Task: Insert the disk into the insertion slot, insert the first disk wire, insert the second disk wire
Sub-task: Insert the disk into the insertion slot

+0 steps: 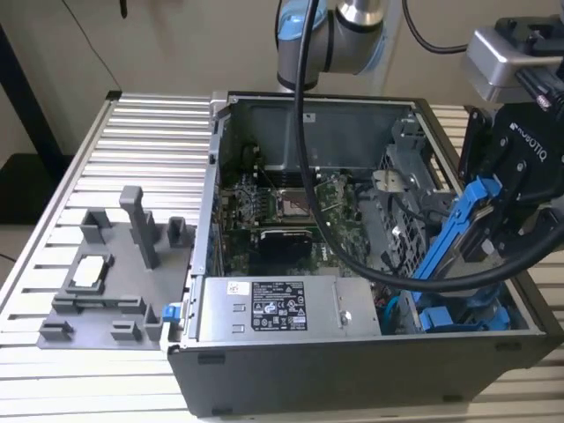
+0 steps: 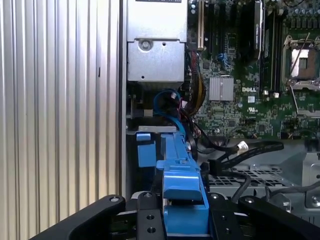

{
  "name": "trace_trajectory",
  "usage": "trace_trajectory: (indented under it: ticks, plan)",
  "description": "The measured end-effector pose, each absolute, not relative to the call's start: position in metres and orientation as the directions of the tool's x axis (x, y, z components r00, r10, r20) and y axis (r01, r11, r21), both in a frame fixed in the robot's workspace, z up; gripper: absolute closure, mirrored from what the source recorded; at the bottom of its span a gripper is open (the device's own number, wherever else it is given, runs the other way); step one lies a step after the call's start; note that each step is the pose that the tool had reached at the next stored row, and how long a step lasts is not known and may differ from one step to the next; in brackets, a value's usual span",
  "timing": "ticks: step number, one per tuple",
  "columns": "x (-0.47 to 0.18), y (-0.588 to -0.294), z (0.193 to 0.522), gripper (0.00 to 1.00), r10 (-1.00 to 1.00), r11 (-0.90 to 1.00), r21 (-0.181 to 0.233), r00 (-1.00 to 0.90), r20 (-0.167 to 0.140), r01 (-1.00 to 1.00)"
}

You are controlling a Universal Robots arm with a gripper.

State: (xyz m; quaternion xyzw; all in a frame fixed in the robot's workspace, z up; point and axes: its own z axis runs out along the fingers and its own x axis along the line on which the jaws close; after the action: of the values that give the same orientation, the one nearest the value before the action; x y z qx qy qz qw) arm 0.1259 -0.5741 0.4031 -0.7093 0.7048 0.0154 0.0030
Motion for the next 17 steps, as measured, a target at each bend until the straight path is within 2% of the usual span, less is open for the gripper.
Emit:
trace_trajectory:
  ticks: [17]
  plan:
    - [0.126,-0.574,0.382,0.67,-0.999,-0.007,0.018,0.006,-0.033,-1.000]
